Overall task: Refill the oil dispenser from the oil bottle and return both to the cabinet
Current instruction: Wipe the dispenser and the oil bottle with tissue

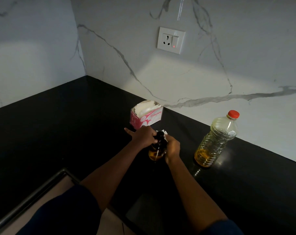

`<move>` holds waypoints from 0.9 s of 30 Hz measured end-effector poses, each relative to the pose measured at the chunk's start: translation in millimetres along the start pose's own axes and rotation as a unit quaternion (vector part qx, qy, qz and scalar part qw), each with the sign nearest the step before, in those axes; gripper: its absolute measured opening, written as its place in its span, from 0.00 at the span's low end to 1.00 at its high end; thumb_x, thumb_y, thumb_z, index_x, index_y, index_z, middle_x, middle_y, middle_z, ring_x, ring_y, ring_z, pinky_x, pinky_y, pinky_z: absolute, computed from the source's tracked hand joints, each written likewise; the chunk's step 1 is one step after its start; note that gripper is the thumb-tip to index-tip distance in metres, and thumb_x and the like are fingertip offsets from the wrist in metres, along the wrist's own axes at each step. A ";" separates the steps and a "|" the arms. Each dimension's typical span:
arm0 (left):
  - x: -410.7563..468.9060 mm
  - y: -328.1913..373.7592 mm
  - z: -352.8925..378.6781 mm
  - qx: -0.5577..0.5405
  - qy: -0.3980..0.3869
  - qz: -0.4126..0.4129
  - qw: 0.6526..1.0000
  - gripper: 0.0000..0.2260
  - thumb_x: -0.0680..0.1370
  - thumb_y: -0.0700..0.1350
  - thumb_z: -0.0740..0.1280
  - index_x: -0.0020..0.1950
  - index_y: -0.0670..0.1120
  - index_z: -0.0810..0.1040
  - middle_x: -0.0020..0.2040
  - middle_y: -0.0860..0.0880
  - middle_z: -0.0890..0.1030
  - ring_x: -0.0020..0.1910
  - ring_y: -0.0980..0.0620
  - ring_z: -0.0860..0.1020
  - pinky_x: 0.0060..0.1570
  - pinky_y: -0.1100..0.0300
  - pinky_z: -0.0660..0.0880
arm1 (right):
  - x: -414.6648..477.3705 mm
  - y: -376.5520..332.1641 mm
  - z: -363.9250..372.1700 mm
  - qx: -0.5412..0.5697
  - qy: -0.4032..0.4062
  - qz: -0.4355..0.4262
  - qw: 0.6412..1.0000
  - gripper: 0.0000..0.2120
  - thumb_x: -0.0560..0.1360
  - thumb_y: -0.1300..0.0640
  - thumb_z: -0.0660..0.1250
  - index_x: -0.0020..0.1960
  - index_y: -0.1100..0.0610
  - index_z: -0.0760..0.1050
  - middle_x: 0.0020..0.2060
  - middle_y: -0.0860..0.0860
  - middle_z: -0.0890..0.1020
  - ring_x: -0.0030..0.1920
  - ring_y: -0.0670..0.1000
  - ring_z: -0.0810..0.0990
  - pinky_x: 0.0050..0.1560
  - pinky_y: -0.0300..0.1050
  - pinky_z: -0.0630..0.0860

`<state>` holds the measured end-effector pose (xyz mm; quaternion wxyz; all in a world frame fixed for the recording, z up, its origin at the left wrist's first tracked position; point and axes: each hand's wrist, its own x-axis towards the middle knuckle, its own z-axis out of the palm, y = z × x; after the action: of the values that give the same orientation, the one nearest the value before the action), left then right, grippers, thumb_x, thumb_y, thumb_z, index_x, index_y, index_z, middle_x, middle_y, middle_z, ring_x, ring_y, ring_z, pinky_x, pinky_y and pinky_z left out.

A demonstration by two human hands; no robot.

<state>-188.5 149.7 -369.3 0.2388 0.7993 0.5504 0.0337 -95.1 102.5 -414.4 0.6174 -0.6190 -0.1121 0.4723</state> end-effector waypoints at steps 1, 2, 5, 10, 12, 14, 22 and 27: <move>-0.4 -0.1 0.2 0.002 0.002 -0.002 1.000 0.07 0.76 0.49 0.67 0.51 0.50 0.80 0.52 0.48 0.80 0.66 0.45 0.71 0.63 0.24 0.40 | 3.3 2.1 -3.6 0.012 -0.009 0.025 1.000 0.11 0.72 0.61 0.60 0.48 0.63 0.79 0.40 0.58 0.81 0.42 0.56 0.80 0.50 0.54 0.77; -0.6 0.1 0.8 0.003 0.004 -0.007 1.000 0.08 0.76 0.49 0.66 0.53 0.50 0.79 0.54 0.48 0.80 0.67 0.44 0.70 0.63 0.24 0.41 | 6.5 6.6 -7.1 0.007 -0.007 0.042 0.999 0.12 0.73 0.62 0.58 0.49 0.63 0.78 0.40 0.58 0.81 0.41 0.56 0.80 0.51 0.54 0.76; 0.1 0.9 3.4 0.004 0.009 -0.019 1.000 0.09 0.76 0.50 0.66 0.55 0.51 0.79 0.55 0.48 0.80 0.67 0.44 0.70 0.63 0.24 0.39 | 10.7 24.6 -15.0 -0.045 0.034 0.073 0.996 0.10 0.74 0.63 0.58 0.43 0.60 0.78 0.39 0.56 0.80 0.39 0.54 0.79 0.46 0.52 0.77; 2.0 -0.5 4.2 -0.008 0.017 -0.027 0.999 0.08 0.76 0.48 0.66 0.54 0.51 0.79 0.54 0.49 0.80 0.66 0.44 0.71 0.64 0.25 0.41 | -6.9 28.4 -7.7 -0.066 0.118 0.069 0.988 0.12 0.74 0.64 0.58 0.35 0.56 0.74 0.37 0.54 0.78 0.38 0.52 0.77 0.38 0.47 0.74; 3.6 -2.2 2.6 -0.017 0.012 -0.022 1.000 0.10 0.76 0.48 0.66 0.57 0.50 0.78 0.56 0.48 0.80 0.67 0.44 0.70 0.65 0.26 0.44 | -12.6 26.1 -3.9 -0.079 0.129 0.030 0.988 0.13 0.75 0.64 0.58 0.34 0.57 0.74 0.35 0.54 0.77 0.35 0.50 0.75 0.36 0.45 0.71; 6.2 -3.6 2.4 -0.026 0.008 -0.011 1.000 0.12 0.76 0.47 0.67 0.59 0.50 0.78 0.57 0.47 0.80 0.67 0.44 0.71 0.67 0.28 0.47 | -18.4 20.9 -1.6 -0.093 0.135 -0.023 0.986 0.13 0.77 0.63 0.58 0.37 0.58 0.75 0.34 0.52 0.76 0.34 0.48 0.73 0.35 0.42 0.70; 8.3 -9.4 6.5 -0.051 0.026 0.014 0.998 0.14 0.76 0.46 0.67 0.61 0.47 0.77 0.54 0.48 0.81 0.55 0.49 0.78 0.56 0.53 0.74 | -24.2 -17.7 -22.0 0.213 0.010 0.032 0.976 0.13 0.79 0.64 0.57 0.61 0.66 0.72 0.49 0.59 0.79 0.47 0.57 0.79 0.52 0.54 0.76; 11.4 -6.1 -7.0 -0.046 -0.030 -0.013 0.998 0.16 0.73 0.46 0.70 0.61 0.48 0.76 0.54 0.48 0.80 0.56 0.49 0.77 0.57 0.53 0.72 | -27.7 -41.2 -39.9 0.276 -0.047 0.052 0.959 0.15 0.79 0.63 0.56 0.65 0.66 0.69 0.51 0.60 0.78 0.45 0.57 0.78 0.47 0.51 0.76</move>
<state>-191.5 164.0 -368.1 0.2924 0.7808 0.5512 0.0318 -62.6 64.9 -374.5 0.7331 -0.4065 0.0261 0.5446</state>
